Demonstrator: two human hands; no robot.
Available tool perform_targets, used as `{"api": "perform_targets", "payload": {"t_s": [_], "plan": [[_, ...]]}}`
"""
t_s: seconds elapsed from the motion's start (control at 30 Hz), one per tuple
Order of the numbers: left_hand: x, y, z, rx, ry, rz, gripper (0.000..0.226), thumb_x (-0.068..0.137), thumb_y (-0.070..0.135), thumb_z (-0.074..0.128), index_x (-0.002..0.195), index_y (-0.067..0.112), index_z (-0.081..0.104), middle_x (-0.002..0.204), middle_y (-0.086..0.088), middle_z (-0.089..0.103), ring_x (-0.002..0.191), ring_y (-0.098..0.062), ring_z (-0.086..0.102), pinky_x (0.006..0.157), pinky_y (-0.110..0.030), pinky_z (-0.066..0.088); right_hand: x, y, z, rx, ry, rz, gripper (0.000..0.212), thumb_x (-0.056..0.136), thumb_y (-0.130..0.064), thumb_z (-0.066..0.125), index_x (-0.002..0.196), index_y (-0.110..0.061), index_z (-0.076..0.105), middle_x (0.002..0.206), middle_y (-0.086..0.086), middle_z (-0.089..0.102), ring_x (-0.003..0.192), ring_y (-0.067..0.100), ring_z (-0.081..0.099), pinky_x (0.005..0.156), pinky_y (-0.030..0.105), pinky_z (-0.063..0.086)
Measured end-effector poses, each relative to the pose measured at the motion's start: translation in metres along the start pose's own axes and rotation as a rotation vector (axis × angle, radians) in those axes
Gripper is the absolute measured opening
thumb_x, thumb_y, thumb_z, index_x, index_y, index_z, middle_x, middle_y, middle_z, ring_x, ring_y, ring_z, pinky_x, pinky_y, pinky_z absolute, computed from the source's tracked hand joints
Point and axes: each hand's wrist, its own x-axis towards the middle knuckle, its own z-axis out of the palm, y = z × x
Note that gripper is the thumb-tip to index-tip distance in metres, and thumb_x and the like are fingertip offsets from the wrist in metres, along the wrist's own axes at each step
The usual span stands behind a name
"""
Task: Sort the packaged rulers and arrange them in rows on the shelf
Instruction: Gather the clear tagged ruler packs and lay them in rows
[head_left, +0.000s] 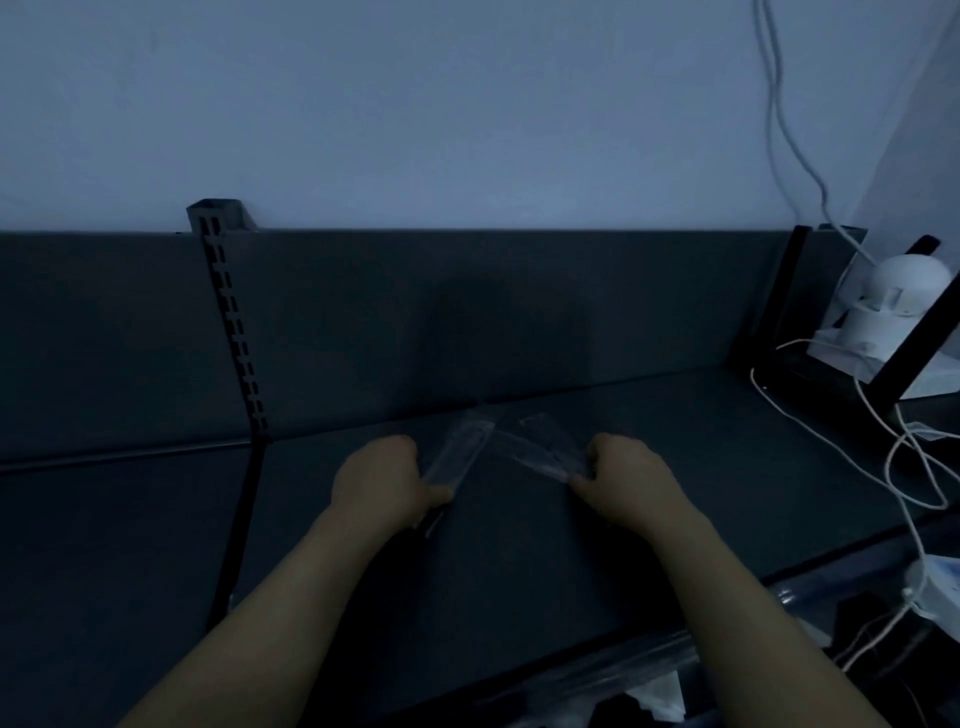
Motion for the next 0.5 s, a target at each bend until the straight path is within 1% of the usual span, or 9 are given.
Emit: {"api": "perform_targets", "payload": {"t_s": [0.07,0.1,0.17,0.2,0.27,0.33,0.37,0.43,0.5], "plan": [[0.003,0.01,-0.004,-0.011,-0.114,-0.02,0.033,0.086,0.043,0.06,0.076,0.011,0.053,0.079,-0.003,0.059,0.071,-0.016,0.055,0.052,-0.026,0.039,-0.005,-0.005,-0.004,0.146,-0.089,0.076,0.044,0.082,-0.052,0.061,0.074,-0.009,0.053,0.078,0.008,0.065,0.066,0.02,0.063,0.052,0.025,0.045],[0.004,0.014,-0.006,-0.005,-0.156,-0.018,0.032,0.089,0.04,0.058,0.08,0.009,0.053,0.084,-0.005,0.06,0.072,-0.016,0.055,0.054,-0.025,0.041,-0.007,-0.007,-0.007,0.188,-0.124,0.1,0.045,0.081,-0.052,0.062,0.068,-0.01,0.05,0.072,0.008,0.064,0.062,0.02,0.062,0.051,0.025,0.045],[0.006,0.02,-0.009,0.041,-0.212,-0.012,0.032,0.091,0.036,0.057,0.103,0.006,0.057,0.107,-0.008,0.063,0.09,-0.019,0.059,0.069,-0.026,0.046,-0.008,-0.01,-0.008,0.182,-0.162,0.124,0.041,0.082,-0.044,0.063,0.064,-0.012,0.047,0.065,0.004,0.058,0.06,0.018,0.057,0.049,0.022,0.041],[0.005,0.022,-0.011,0.061,-0.247,-0.015,0.038,0.091,0.035,0.059,0.114,0.005,0.054,0.116,-0.009,0.061,0.098,-0.019,0.058,0.075,-0.026,0.045,-0.008,-0.012,-0.007,0.181,-0.171,0.137,0.038,0.084,-0.04,0.062,0.063,-0.012,0.047,0.064,0.002,0.054,0.058,0.015,0.053,0.048,0.022,0.039],[0.004,0.023,-0.011,0.059,-0.309,-0.013,0.047,0.089,0.035,0.063,0.123,0.005,0.05,0.122,-0.009,0.059,0.105,-0.02,0.058,0.08,-0.026,0.046,-0.009,-0.014,-0.003,0.196,-0.19,0.163,0.032,0.087,-0.036,0.06,0.068,-0.012,0.051,0.069,0.003,0.058,0.061,0.016,0.055,0.055,0.024,0.044],[0.003,0.021,-0.01,0.022,-0.326,-0.005,0.048,0.088,0.035,0.064,0.122,0.005,0.051,0.12,-0.009,0.059,0.104,-0.022,0.058,0.08,-0.027,0.047,-0.011,-0.015,0.003,0.202,-0.161,0.187,0.029,0.089,-0.036,0.056,0.074,-0.011,0.055,0.08,0.006,0.065,0.07,0.019,0.061,0.061,0.026,0.047],[0.001,0.019,-0.009,0.001,-0.323,0.001,0.045,0.088,0.035,0.063,0.121,0.005,0.052,0.117,-0.008,0.059,0.1,-0.021,0.058,0.076,-0.026,0.046,-0.014,-0.015,0.005,0.225,-0.121,0.196,0.03,0.091,-0.037,0.053,0.074,-0.012,0.054,0.08,0.005,0.064,0.071,0.019,0.06,0.059,0.026,0.046],[-0.001,0.011,-0.006,-0.089,-0.263,-0.003,0.037,0.091,0.032,0.059,0.117,0.007,0.053,0.111,-0.007,0.059,0.093,-0.019,0.056,0.069,-0.025,0.043,-0.021,-0.018,0.008,0.368,-0.024,0.187,0.033,0.094,-0.034,0.047,0.067,-0.014,0.048,0.07,0.002,0.058,0.064,0.017,0.056,0.054,0.025,0.042],[-0.005,0.003,-0.005,-0.305,-0.19,-0.034,0.032,0.095,0.031,0.051,0.116,0.006,0.053,0.111,-0.008,0.06,0.092,-0.02,0.057,0.068,-0.026,0.043,-0.026,-0.027,0.008,0.555,0.042,0.143,0.035,0.095,-0.028,0.045,0.064,-0.014,0.043,0.063,0.0,0.05,0.058,0.015,0.05,0.052,0.024,0.039]]}}
